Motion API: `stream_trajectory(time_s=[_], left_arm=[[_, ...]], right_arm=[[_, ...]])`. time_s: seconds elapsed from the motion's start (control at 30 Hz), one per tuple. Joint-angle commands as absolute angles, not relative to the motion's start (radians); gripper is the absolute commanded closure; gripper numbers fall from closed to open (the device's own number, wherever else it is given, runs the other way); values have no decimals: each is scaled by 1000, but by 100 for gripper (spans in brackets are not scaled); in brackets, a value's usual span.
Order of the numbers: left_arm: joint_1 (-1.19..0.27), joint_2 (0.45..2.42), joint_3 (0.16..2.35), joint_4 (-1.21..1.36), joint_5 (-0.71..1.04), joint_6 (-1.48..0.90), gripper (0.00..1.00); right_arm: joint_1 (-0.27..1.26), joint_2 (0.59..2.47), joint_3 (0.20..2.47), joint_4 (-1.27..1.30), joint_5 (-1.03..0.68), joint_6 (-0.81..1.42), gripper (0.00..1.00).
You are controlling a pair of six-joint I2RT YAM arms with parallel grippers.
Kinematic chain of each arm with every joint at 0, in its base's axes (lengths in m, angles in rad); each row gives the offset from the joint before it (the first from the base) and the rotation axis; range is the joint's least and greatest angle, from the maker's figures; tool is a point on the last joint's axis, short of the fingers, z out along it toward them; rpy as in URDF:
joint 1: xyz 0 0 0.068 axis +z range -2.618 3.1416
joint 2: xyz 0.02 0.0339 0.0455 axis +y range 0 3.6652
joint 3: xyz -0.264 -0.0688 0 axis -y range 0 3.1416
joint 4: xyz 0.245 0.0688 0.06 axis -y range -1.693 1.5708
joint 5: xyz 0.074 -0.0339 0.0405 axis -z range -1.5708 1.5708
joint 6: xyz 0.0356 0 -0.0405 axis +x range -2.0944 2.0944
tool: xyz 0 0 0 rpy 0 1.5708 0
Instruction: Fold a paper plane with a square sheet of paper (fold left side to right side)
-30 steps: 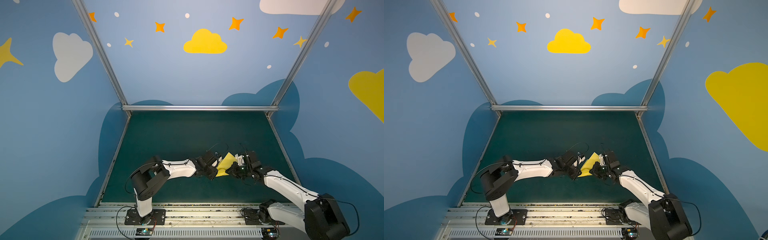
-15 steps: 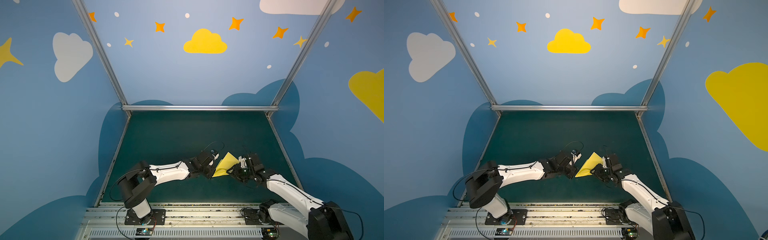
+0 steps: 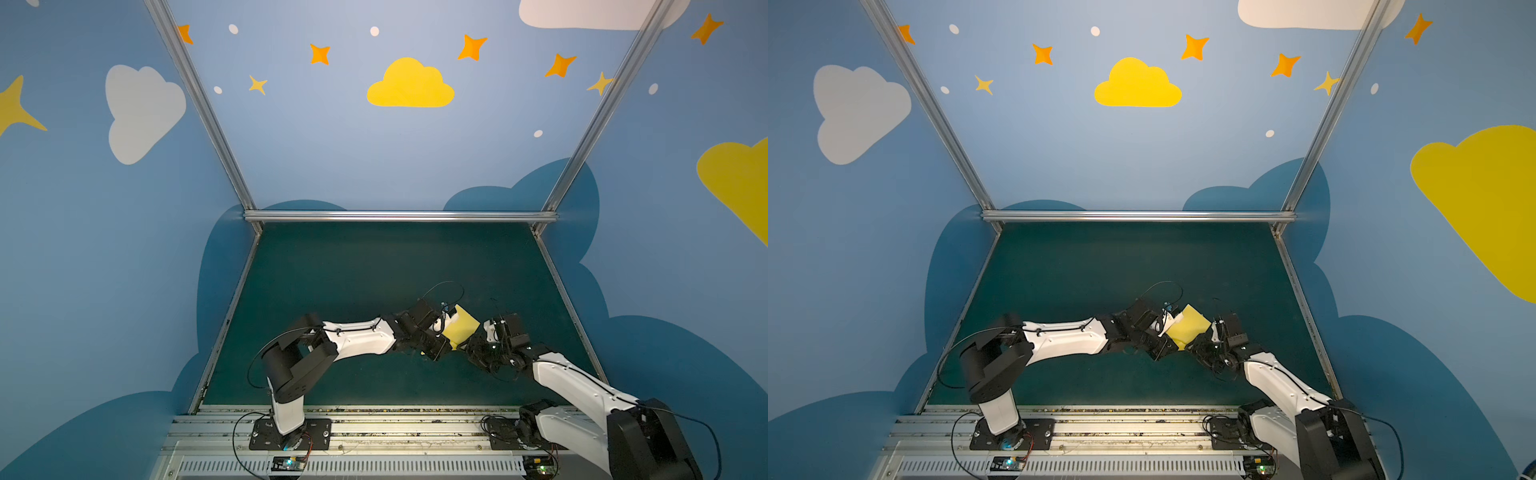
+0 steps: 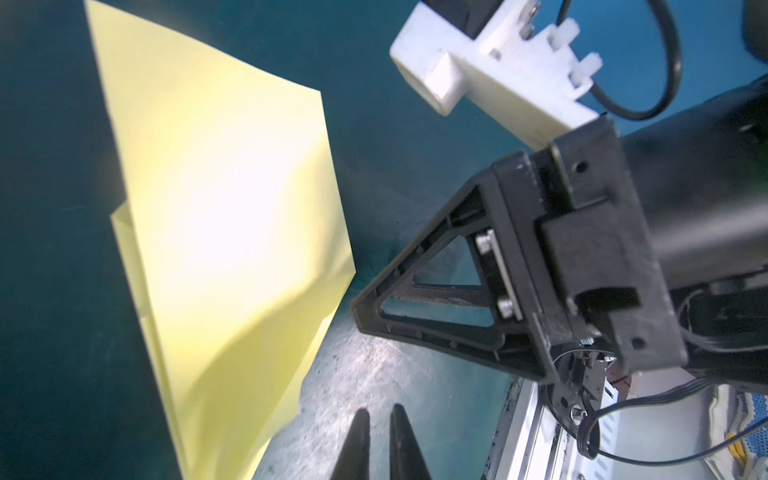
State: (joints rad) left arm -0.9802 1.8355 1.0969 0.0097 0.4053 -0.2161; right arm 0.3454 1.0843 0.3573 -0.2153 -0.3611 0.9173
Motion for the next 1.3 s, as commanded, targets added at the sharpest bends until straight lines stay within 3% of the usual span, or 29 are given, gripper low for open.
stream_trajectory(time_s=[0.0, 0.5, 1.03, 1.27], left_arm=[[-979, 1880, 1132, -3, 419, -185, 87], [-937, 2000, 1138, -16, 365, -167, 87], [-914, 1934, 1149, 0, 438, -194, 87], [-867, 2019, 1233, -42, 443, -175, 87]], right_arm=[[333, 1105, 348, -152, -382, 929, 45], [326, 1212, 340, -62, -418, 922, 51], [325, 1308, 365, -15, -393, 900, 59], [325, 1316, 358, -4, -391, 907, 60]])
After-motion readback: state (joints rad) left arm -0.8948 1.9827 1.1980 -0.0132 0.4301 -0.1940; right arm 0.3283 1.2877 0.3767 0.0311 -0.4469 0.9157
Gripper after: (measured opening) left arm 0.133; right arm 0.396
